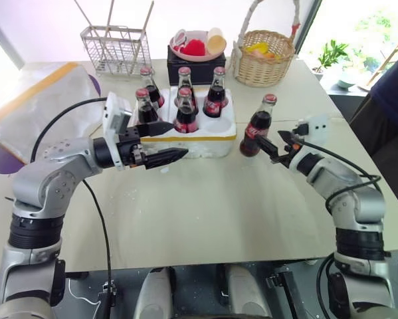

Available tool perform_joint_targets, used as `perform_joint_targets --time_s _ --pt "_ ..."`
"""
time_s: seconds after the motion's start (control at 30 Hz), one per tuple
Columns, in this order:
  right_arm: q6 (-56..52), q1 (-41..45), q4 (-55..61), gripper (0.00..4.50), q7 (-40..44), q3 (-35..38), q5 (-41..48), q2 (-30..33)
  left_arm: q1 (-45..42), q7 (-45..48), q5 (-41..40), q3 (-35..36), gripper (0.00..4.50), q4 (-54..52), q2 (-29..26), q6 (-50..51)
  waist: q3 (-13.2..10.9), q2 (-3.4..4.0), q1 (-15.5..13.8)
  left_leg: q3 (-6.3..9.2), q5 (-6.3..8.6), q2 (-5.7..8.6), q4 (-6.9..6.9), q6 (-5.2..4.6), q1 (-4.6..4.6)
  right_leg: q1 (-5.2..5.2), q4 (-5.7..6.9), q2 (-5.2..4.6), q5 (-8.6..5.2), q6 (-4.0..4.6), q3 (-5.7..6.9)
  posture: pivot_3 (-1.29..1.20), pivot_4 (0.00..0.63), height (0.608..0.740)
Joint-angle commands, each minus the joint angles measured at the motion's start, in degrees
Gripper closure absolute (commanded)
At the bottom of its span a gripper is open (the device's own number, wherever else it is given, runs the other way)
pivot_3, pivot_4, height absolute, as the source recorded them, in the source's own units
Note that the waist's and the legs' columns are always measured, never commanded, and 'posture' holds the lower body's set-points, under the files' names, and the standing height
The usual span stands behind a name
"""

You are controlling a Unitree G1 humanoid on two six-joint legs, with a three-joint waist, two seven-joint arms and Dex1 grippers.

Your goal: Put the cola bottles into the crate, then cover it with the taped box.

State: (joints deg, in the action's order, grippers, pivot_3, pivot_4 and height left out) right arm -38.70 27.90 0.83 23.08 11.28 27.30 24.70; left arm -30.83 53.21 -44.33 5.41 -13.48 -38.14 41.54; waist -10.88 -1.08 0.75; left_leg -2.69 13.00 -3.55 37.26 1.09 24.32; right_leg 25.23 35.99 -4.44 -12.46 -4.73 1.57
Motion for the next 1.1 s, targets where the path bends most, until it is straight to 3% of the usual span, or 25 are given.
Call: perform_joint_targets --time_s 0.03,0.17,0.23,0.33,0.6,0.83,1.1 --pt "5.62 5.81 -8.10 0.04 1.10 -0.70 -2.26 -1.51 1.29 -0.84 -0.02 2.03 0.00 -2.89 -0.44 -1.18 0.00 0.00 0.24 0.00 0.00 0.00 0.01 0.00 -0.01 0.00 0.00 0.00 0.00 -0.01 -0.02 0.00 0.150 0.740" --pt "10.50 10.40 -17.12 0.04 2.82 -2.37 -4.89 -2.71 3.04 -1.60 -0.24 2.80 0.00 -4.31 -0.89 -1.12 0.00 0.01 0.14 0.01 0.00 -0.01 -0.02 0.00 0.00 0.01 0.02 0.03 0.01 -0.01 -0.01 0.00 0.150 0.740" --pt "11.88 11.52 -19.36 0.56 3.95 -2.28 -5.03 -3.11 3.60 -2.10 -0.32 3.32 0.00 -4.72 -1.03 -1.12 -0.01 0.01 -0.03 0.02 0.00 -0.01 -0.03 0.00 0.00 0.01 0.02 0.03 0.01 -0.01 -0.01 0.00 0.150 0.740" --pt "12.59 11.63 -18.69 1.70 5.51 -1.80 -4.14 -3.30 4.30 -2.70 -0.44 3.97 0.00 -5.18 -1.17 -1.09 -0.01 0.01 -0.12 0.02 -0.01 -0.01 -0.02 0.01 0.04 0.01 0.01 0.03 0.01 -0.02 -0.01 0.00 0.150 0.740" --pt "7.84 14.83 -3.99 1.66 10.27 3.13 5.29 -0.33 6.75 -4.20 -1.11 5.60 0.00 -6.97 -1.43 -0.80 -0.19 0.25 0.00 0.02 -0.01 -0.01 -0.06 0.01 0.11 0.15 0.06 0.03 0.02 -0.03 -0.02 0.00 0.150 0.740" --pt "3.47 23.02 -2.89 1.66 10.14 2.76 10.16 -1.95 6.35 -4.61 -0.78 5.39 0.00 -6.77 -1.13 -0.72 -0.19 0.24 0.16 0.02 0.00 -0.07 -0.10 0.01 0.06 0.16 0.08 0.11 0.01 -0.01 -0.01 0.00 0.150 0.740" --pt "10.04 23.03 -11.53 1.66 10.07 -6.89 -0.02 -6.75 4.95 -4.99 -0.28 5.20 0.00 -6.04 -0.81 -1.25 -0.18 0.22 0.02 0.01 -0.01 -0.06 -0.05 0.01 0.10 0.15 0.07 0.10 0.02 -0.01 -0.02 0.00 0.150 0.740"
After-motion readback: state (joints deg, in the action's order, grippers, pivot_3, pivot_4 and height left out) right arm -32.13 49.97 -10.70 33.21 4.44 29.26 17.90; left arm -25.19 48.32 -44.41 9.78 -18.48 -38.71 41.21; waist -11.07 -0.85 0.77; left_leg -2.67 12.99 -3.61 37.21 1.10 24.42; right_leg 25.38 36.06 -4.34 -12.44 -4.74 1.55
